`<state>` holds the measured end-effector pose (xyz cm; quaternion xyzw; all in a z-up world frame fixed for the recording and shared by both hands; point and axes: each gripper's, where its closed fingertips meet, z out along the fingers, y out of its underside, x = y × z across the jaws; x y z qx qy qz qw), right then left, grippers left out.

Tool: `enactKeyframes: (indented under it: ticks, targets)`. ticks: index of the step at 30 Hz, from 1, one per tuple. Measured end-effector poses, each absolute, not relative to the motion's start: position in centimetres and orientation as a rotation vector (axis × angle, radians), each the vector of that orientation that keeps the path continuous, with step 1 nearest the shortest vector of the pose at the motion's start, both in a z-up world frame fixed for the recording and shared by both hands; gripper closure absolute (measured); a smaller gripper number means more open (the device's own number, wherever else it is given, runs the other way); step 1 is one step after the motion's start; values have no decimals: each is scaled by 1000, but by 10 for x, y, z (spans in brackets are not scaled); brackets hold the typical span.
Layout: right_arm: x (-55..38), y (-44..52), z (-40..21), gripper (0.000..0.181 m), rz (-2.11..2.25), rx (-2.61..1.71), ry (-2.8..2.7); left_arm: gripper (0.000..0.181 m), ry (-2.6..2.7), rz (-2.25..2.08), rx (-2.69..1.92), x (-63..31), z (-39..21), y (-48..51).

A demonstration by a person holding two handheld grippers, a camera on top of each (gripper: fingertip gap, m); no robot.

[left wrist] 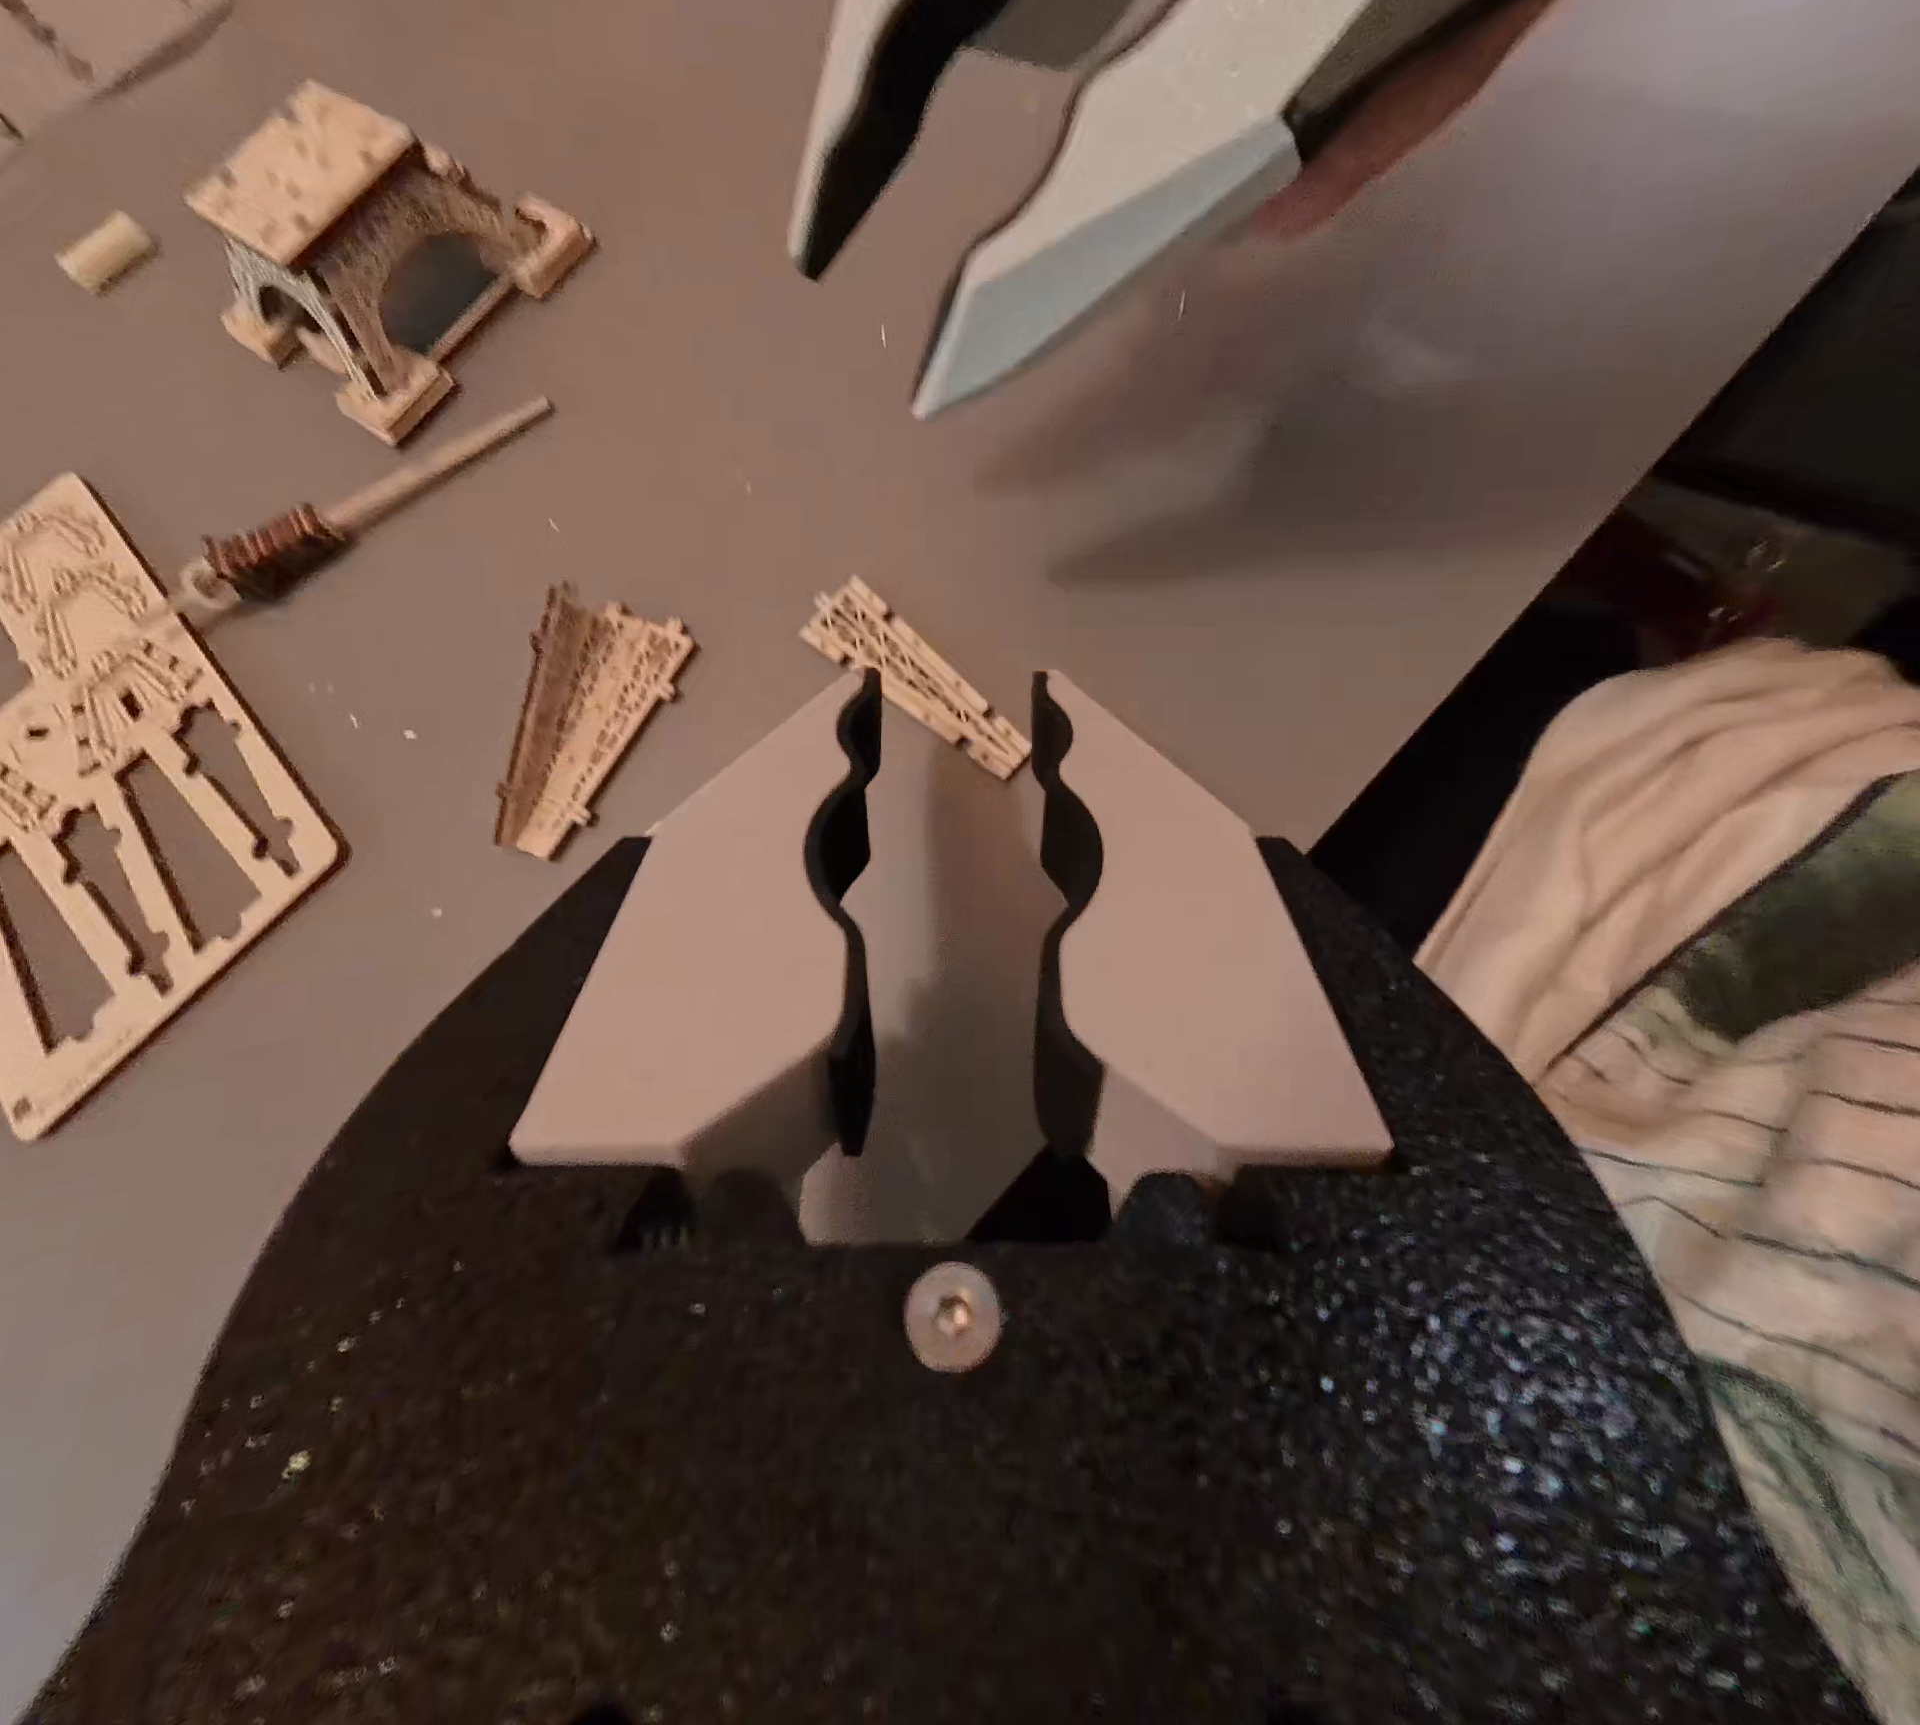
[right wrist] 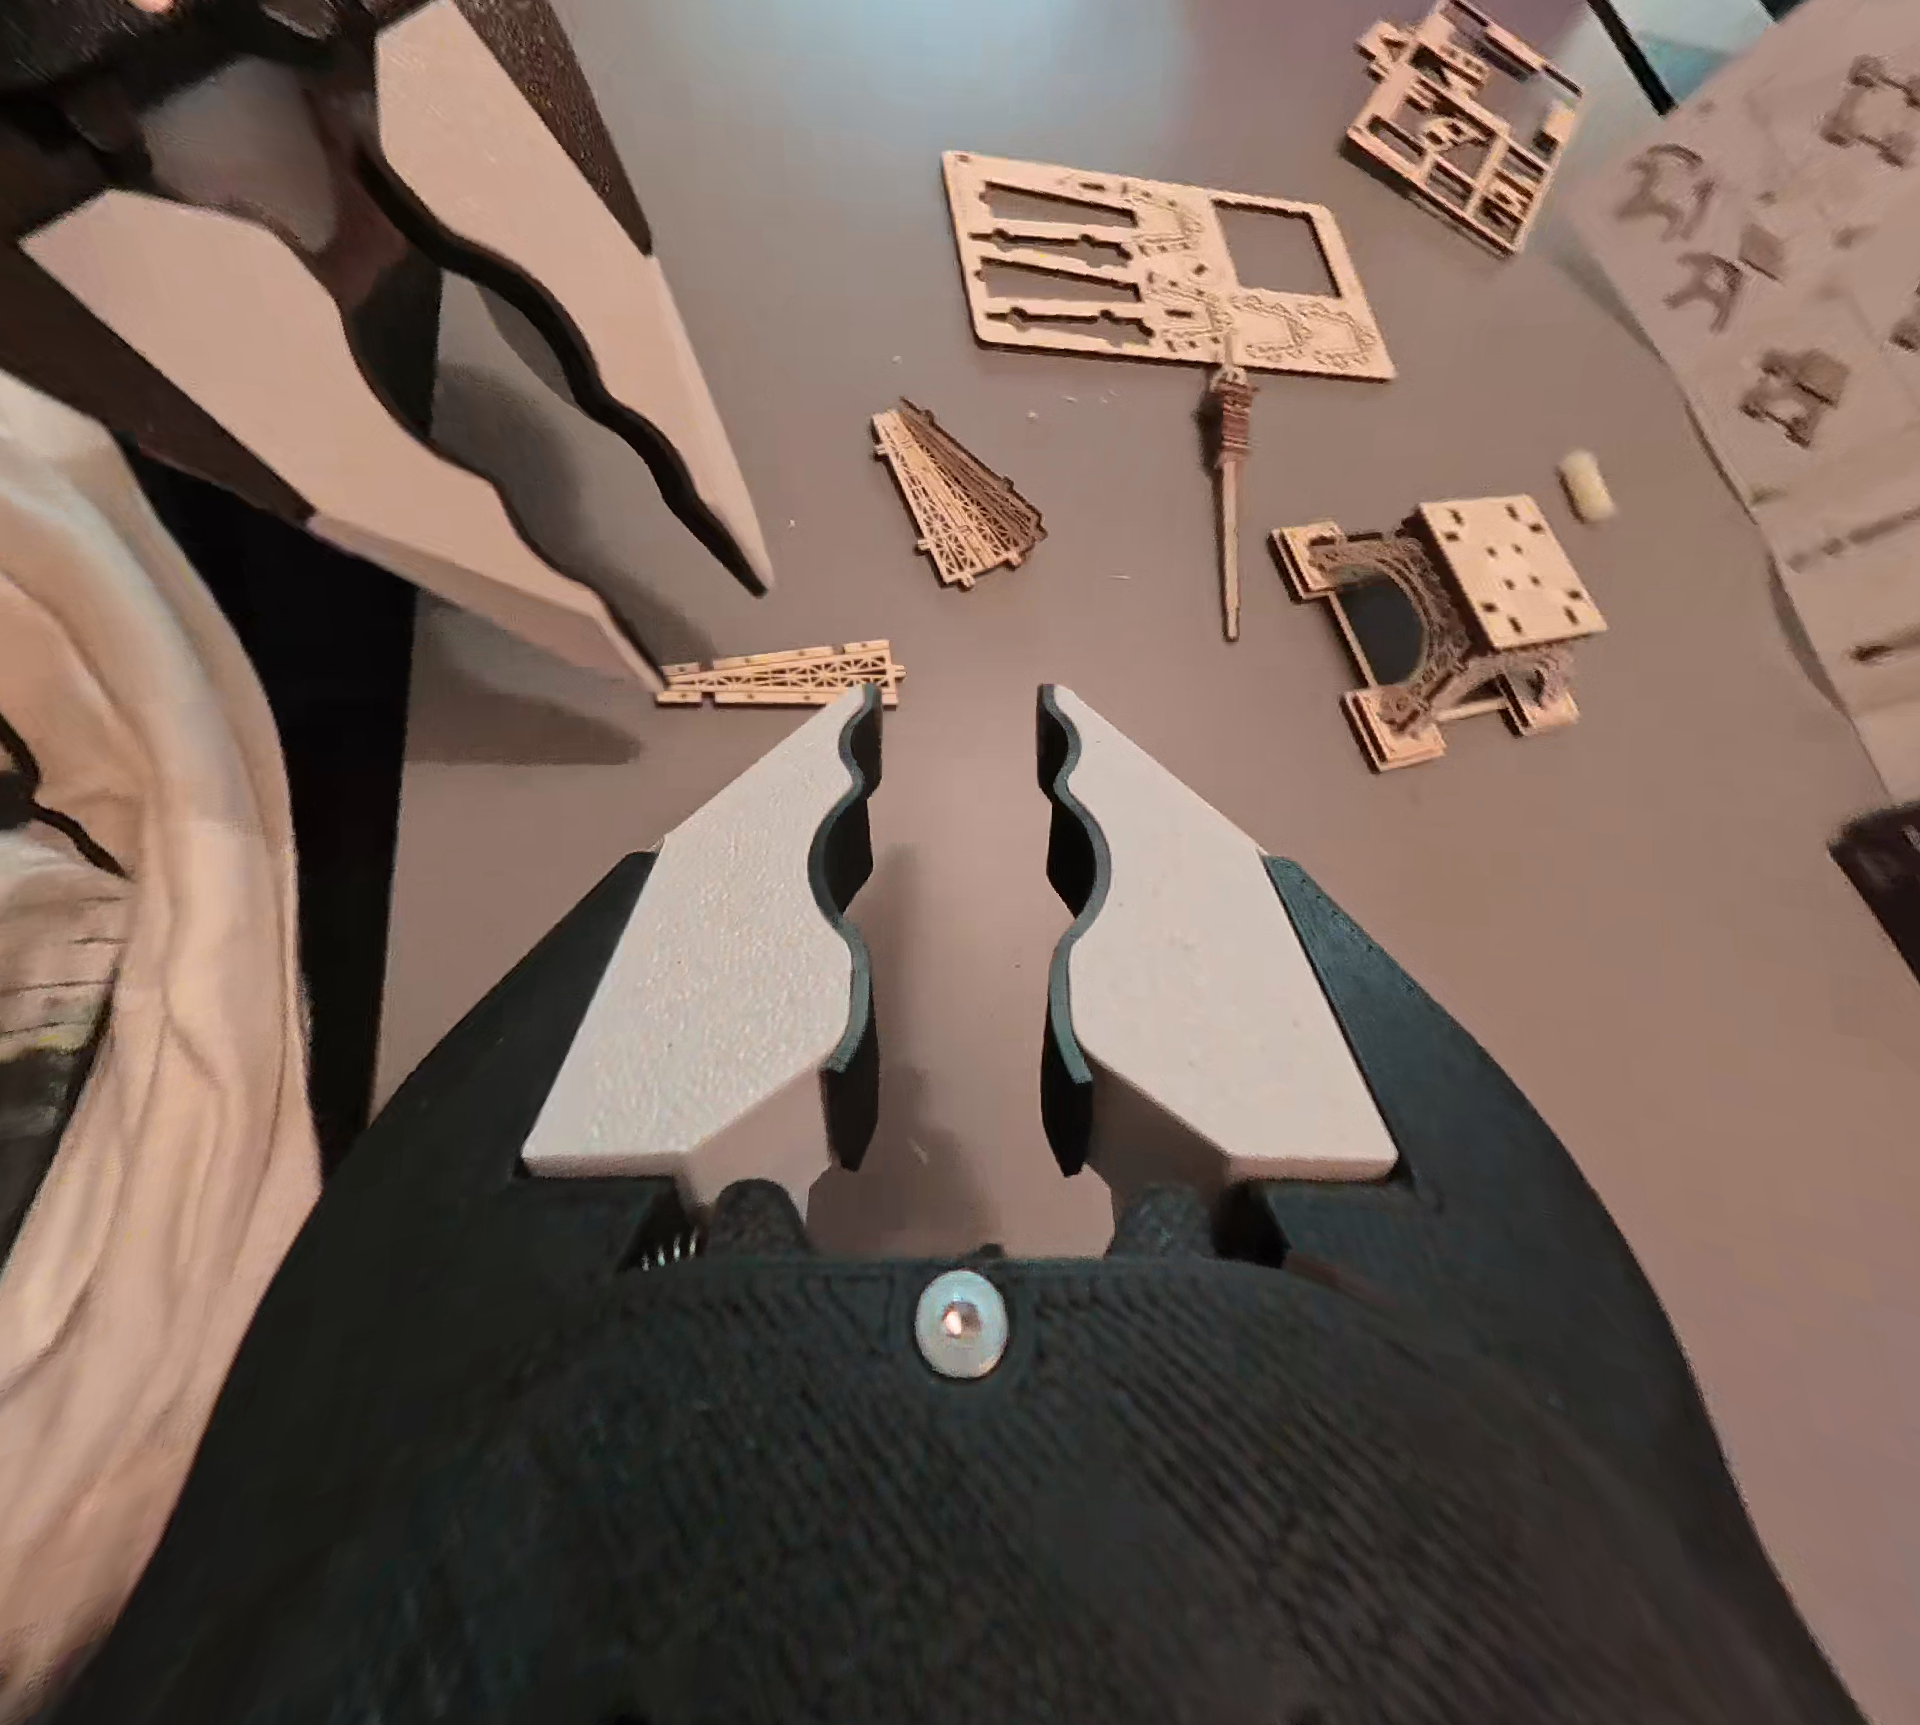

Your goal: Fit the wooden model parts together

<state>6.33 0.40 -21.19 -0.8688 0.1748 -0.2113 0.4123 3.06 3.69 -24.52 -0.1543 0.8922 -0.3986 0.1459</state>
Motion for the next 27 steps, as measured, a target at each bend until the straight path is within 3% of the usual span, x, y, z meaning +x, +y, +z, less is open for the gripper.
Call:
enactKeyframes:
  ticks: [1, 4, 9, 17, 21, 27]
  targets:
    - [66, 6, -217, 154, -539, -2209, 412, 151, 2583, -1083, -458, 30, -254, 39]
    - [72, 11, -226, 152, -540, -2267, 315, 149, 2588, -1057, -519, 28, -265, 40]
    - [61, 28, -235, 146, -380, -2297, 138, 172, 2621, -1065, -487, 32, -267, 52]
    - [67, 49, -236, 152, -313, -2232, 26, 181, 2590, -1082, 76, 49, -261, 80]
    - [82, 45, -243, 152, -413, -2275, 22, 181, 2612, -1096, 57, 63, -255, 90]
    - [82, 40, -254, 156, -334, -2316, 119, 158, 2624, -1087, -161, 78, -257, 87]
